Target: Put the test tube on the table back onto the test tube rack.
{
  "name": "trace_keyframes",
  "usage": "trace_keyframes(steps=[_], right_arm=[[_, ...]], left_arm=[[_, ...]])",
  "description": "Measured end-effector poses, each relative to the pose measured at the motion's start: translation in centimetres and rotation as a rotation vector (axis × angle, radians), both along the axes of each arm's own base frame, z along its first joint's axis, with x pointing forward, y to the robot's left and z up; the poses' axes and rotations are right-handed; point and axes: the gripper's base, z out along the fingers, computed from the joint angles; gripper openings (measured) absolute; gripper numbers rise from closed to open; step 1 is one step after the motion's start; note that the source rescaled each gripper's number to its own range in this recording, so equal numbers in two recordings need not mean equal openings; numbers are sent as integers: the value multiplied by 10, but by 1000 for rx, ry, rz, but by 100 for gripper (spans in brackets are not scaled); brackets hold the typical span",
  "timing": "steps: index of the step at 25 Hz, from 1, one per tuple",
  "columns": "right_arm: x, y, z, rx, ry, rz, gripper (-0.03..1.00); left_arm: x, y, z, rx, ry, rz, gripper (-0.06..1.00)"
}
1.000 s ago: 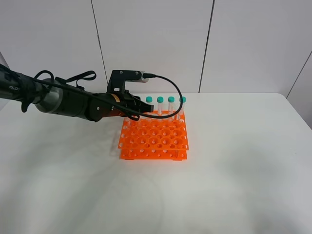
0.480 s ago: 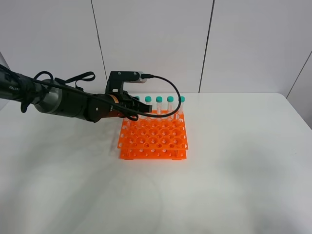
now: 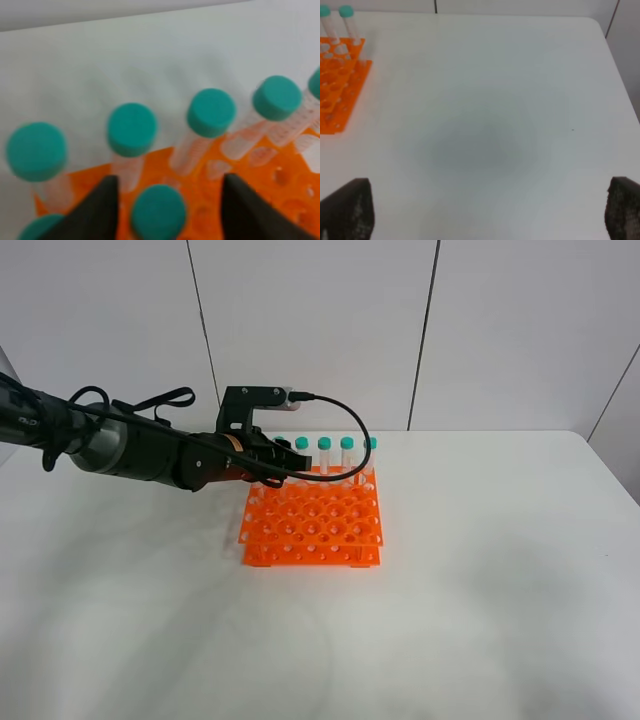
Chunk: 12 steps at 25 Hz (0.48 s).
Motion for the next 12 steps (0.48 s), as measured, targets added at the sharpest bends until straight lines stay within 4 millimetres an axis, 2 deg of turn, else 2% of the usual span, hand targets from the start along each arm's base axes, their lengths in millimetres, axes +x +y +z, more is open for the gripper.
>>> trace_keyframes(steps=[4, 12], right_arm=[[0, 0, 0, 0, 0, 0, 100], [0, 0, 0, 0, 0, 0, 100]], left_arm=[[0, 0, -2, 2, 5, 0, 48], [-1, 0, -3, 12, 31, -3, 49]])
